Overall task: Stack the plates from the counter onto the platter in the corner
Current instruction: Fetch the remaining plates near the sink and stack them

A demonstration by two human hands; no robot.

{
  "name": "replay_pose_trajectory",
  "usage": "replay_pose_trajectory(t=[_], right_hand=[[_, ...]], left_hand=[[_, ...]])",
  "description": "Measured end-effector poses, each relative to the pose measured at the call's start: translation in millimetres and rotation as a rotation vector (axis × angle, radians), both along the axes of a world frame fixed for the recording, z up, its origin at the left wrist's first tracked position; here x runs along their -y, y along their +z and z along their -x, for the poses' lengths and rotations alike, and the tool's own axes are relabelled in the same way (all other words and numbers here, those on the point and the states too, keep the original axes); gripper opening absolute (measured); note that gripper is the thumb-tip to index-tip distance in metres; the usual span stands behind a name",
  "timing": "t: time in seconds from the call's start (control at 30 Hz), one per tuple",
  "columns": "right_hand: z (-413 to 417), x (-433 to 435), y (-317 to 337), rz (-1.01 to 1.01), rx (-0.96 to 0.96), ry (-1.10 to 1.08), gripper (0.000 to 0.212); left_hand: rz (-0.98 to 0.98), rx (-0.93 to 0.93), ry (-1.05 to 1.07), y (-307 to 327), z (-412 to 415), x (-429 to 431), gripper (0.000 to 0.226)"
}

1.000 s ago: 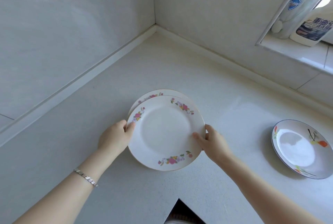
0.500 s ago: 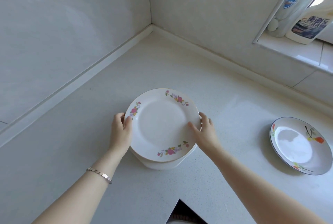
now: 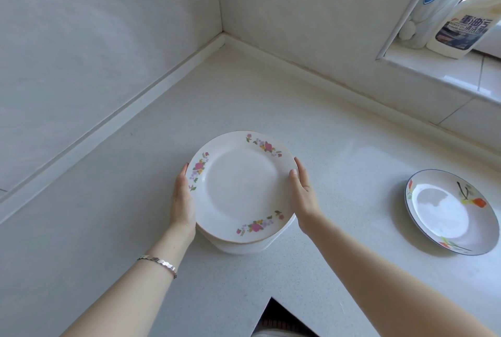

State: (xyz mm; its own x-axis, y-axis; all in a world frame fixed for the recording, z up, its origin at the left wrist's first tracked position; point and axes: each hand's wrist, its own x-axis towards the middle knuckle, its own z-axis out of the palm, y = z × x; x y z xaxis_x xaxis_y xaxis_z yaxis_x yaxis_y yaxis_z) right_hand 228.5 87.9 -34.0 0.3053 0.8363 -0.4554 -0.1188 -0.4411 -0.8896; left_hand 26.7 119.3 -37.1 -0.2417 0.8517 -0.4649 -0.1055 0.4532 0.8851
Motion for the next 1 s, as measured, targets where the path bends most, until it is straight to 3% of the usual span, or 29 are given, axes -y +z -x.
replay_pose_trajectory(t=[0.07, 0.17, 0.2, 0.27, 0.37, 0.53, 0.67, 0.83, 1.0], right_hand=[[-4, 0, 2, 0.013, 0.014, 0.046, 0.046], [-15, 2, 11, 0.056, 0.066, 0.148, 0.043], [-21, 5, 14, 0.074, 0.111, 0.176, 0.04], [-38, 12, 19, 0.125, 0.238, 0.216, 0.033], [-73, 37, 26, 0.253, 0.309, 0.211, 0.031], [-145, 113, 36, 0.385, 0.294, 0.053, 0.027], [-205, 201, 51, 0.433, 0.239, -0.161, 0.023], [-279, 328, 59, 0.478, 0.241, -0.386, 0.026], [-349, 452, 48, 0.518, 0.292, -0.507, 0.023]], left_hand=[[-0.037, -0.187, -0.05, 3, -1, 1, 0.043], [0.0, -0.715, -0.23, 16, -4, -1, 0.049], [-0.042, -0.882, -0.274, 20, -7, -3, 0.05], [-0.246, -1.025, -0.385, 32, -21, -9, 0.045], [-0.475, -0.901, -0.642, 51, -67, -10, 0.035], [-0.332, -0.636, -1.054, 64, -169, 18, 0.017], [-0.246, -0.56, -1.355, 62, -252, 65, 0.024], [-0.148, -0.498, -1.551, 47, -343, 151, 0.023], [0.053, -0.435, -1.557, 10, -426, 249, 0.026]])
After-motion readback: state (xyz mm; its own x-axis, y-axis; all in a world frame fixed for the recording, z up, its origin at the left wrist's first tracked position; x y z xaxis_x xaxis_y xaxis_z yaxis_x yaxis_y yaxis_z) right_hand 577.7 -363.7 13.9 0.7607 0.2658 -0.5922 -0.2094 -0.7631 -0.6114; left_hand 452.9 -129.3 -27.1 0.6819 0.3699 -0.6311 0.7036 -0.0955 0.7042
